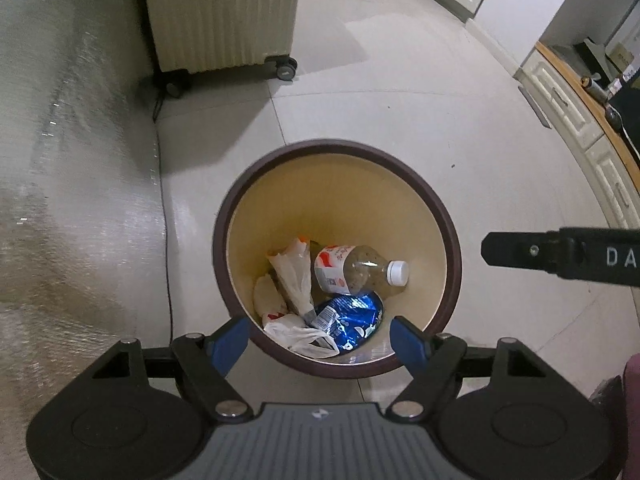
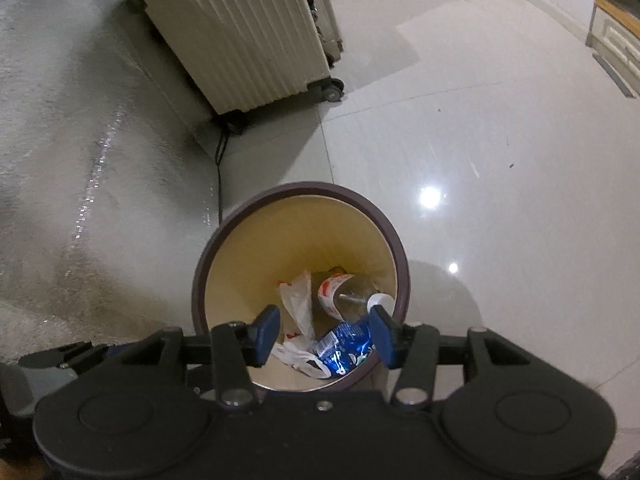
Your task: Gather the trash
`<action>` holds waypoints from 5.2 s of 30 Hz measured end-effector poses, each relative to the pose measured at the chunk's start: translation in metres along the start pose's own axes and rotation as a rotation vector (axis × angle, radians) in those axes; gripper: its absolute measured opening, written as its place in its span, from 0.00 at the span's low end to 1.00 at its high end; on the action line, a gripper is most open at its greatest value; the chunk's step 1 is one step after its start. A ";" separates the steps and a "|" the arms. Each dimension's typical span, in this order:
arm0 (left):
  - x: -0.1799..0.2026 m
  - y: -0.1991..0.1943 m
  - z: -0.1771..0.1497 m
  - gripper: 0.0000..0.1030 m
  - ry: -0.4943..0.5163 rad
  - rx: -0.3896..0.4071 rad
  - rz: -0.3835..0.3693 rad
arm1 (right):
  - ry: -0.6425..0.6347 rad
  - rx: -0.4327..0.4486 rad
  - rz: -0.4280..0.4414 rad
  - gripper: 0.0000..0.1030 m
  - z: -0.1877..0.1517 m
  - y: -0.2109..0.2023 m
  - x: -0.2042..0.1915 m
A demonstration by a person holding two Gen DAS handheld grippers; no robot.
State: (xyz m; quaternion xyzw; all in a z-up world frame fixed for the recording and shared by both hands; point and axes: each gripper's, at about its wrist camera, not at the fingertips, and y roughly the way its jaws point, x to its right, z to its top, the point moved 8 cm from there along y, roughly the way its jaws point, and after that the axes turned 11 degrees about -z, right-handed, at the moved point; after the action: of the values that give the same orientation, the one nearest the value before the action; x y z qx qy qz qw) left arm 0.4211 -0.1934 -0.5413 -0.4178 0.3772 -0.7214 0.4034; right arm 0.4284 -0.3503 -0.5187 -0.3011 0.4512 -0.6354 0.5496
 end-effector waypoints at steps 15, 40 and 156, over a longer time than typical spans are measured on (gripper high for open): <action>-0.001 -0.087 -0.003 0.97 -0.049 0.096 0.055 | -0.084 0.106 -0.026 0.76 0.004 -0.069 -0.012; 0.054 -0.261 -0.010 1.00 -0.041 0.244 0.107 | -0.056 0.212 -0.154 1.00 -0.003 -0.241 0.007; 0.075 -0.473 -0.086 1.00 -0.037 0.402 0.167 | -0.131 0.352 -0.143 1.00 -0.073 -0.447 -0.055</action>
State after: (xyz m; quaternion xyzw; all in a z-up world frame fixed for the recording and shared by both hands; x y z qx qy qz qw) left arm 0.1929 -0.0590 -0.1336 -0.3094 0.2514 -0.7386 0.5437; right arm 0.1850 -0.2841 -0.1380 -0.2723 0.2739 -0.7208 0.5756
